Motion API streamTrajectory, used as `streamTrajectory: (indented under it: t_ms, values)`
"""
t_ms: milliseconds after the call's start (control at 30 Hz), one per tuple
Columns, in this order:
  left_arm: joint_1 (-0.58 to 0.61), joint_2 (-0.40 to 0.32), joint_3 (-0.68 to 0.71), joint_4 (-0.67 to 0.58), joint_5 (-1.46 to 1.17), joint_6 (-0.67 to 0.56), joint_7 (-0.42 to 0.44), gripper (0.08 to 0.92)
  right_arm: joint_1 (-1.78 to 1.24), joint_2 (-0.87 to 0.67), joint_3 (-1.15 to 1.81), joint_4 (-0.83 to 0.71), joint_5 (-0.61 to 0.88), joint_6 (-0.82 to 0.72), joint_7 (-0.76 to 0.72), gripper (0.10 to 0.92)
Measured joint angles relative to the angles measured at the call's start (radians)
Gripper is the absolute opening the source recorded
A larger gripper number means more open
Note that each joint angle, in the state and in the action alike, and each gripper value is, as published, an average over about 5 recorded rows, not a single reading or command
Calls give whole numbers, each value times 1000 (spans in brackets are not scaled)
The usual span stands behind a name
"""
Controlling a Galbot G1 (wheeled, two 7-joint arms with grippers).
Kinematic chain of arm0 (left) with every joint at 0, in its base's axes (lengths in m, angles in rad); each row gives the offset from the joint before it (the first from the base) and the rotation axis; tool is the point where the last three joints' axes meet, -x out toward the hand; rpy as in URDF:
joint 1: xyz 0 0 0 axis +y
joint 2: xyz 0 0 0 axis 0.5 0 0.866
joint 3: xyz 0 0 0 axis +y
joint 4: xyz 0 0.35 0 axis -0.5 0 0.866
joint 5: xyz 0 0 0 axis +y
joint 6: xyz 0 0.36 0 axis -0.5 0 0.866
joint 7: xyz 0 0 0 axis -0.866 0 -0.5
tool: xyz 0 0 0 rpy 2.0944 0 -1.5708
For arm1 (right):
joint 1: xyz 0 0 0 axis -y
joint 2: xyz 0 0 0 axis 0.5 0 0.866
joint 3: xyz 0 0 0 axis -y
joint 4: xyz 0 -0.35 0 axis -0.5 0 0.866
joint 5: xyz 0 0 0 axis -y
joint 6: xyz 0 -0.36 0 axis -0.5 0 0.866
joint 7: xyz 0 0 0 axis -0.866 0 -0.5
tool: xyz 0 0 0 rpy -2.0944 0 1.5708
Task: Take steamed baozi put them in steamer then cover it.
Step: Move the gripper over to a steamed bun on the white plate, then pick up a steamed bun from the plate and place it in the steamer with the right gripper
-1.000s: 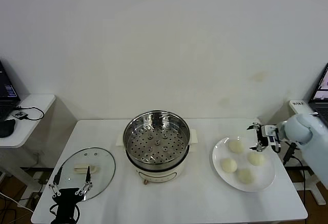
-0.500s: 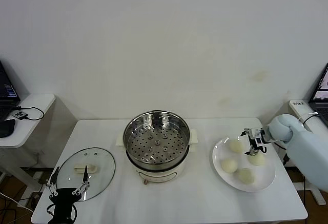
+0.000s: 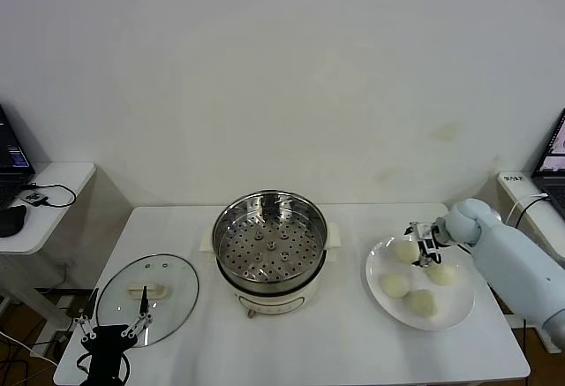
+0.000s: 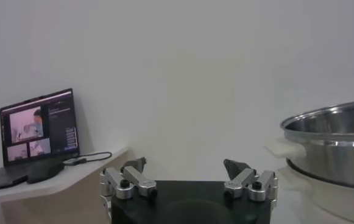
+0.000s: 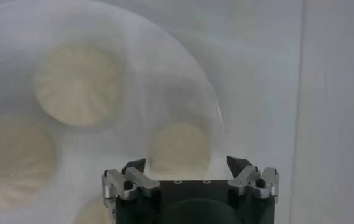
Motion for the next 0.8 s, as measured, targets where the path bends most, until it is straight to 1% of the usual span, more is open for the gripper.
streamTrajectory:
  t_ms: [500, 633, 800]
  values:
    - [4, -2, 0, -2, 1, -3, -2, 823, 13, 13, -11, -15, -18, -4, 1, 618]
    - [7, -2, -1, -4, 1, -4, -3, 823, 21, -4, -24, 8, -1, -13, -10, 587]
    - [9, 0, 0, -7, 1, -5, -4, 823, 45, -57, -44, 71, 52, -28, -24, 577]
